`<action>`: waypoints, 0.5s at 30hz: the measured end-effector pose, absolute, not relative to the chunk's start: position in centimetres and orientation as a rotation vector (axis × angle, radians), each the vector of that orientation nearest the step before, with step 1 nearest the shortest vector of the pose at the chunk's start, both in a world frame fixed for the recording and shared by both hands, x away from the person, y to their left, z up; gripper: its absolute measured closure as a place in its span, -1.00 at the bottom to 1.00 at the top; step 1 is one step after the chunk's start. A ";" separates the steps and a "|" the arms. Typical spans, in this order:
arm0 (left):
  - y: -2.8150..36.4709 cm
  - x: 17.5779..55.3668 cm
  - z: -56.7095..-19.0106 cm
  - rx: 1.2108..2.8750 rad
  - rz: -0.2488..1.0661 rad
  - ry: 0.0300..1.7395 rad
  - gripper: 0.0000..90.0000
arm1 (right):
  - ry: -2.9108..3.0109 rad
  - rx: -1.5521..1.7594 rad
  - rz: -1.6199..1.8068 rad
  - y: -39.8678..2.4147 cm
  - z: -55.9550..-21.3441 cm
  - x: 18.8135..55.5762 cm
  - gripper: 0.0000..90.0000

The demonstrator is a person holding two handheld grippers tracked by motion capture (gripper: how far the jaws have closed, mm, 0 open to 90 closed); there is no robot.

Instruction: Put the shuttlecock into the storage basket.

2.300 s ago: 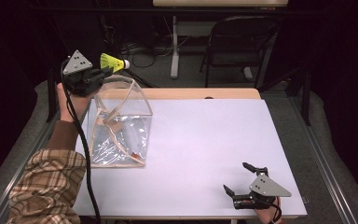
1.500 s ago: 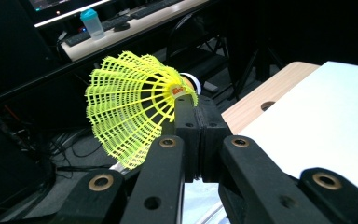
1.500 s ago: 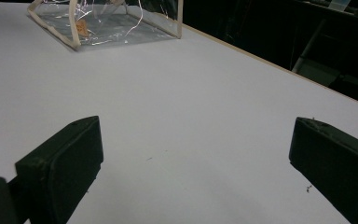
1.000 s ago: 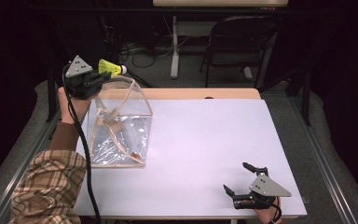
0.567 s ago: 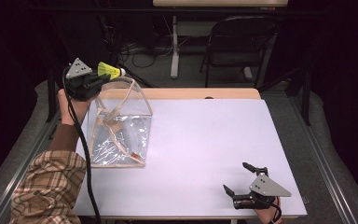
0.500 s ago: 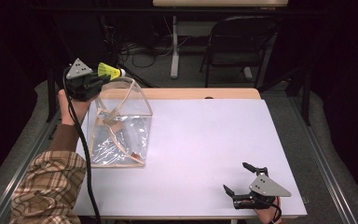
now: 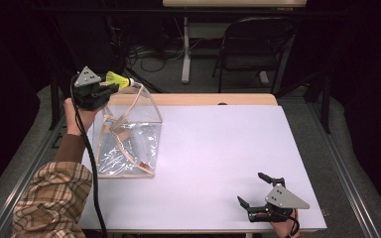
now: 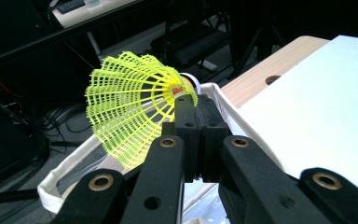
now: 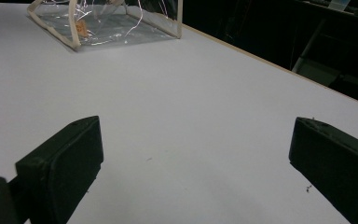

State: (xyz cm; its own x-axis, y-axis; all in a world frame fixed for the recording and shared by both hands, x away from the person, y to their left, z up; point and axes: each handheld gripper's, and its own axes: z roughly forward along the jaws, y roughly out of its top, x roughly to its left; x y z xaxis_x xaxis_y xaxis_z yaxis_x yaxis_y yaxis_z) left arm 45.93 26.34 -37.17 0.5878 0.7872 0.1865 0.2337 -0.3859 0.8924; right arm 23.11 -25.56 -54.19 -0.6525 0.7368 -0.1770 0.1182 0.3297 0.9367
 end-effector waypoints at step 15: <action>26.6 46.2 -38.4 1.936 0.742 0.841 0.99 | 2.000 0.747 1.332 -25.6 -54.2 23.1 -0.94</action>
